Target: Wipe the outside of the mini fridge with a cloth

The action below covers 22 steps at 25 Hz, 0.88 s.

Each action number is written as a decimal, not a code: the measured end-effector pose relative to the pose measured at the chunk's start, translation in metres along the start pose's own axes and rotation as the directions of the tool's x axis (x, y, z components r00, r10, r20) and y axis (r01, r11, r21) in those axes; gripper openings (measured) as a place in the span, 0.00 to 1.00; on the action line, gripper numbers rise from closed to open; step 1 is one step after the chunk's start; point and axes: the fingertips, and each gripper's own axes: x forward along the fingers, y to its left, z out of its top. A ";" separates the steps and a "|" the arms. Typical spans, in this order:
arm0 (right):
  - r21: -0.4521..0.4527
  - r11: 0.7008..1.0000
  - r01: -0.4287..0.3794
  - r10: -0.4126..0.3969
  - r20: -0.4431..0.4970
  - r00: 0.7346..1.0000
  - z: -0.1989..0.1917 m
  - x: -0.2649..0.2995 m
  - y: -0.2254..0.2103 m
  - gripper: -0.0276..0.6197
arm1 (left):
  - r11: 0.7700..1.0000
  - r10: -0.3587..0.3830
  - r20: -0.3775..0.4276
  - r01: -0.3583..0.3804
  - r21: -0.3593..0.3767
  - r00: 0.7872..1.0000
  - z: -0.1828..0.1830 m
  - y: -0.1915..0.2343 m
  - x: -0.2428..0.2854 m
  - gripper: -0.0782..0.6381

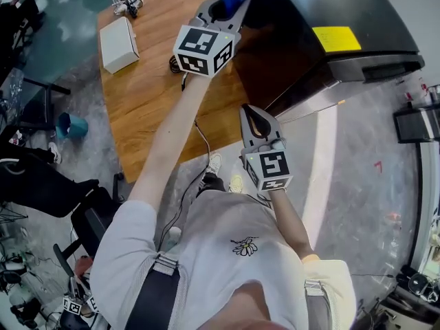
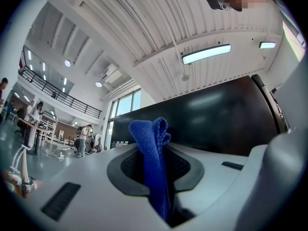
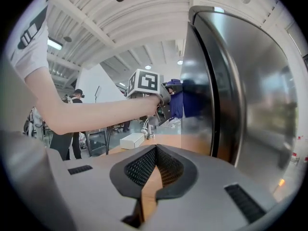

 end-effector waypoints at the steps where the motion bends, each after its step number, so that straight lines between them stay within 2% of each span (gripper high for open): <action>1: -0.002 1.000 -0.002 0.002 0.001 1.000 -0.002 -0.007 0.001 0.06 | 1.000 -0.003 0.002 0.003 0.000 1.000 0.002 -0.009 -0.005 0.20; 14: -0.033 0.998 -0.048 0.048 -0.003 0.999 -0.025 -0.084 0.019 0.06 | 0.997 -0.072 0.043 0.073 -0.016 0.996 0.035 -0.145 -0.073 0.20; 22: -0.053 0.996 -0.079 0.079 0.003 0.997 -0.029 -0.113 0.034 0.06 | 0.994 -0.110 0.065 0.112 -0.014 0.992 0.056 -0.208 -0.103 0.20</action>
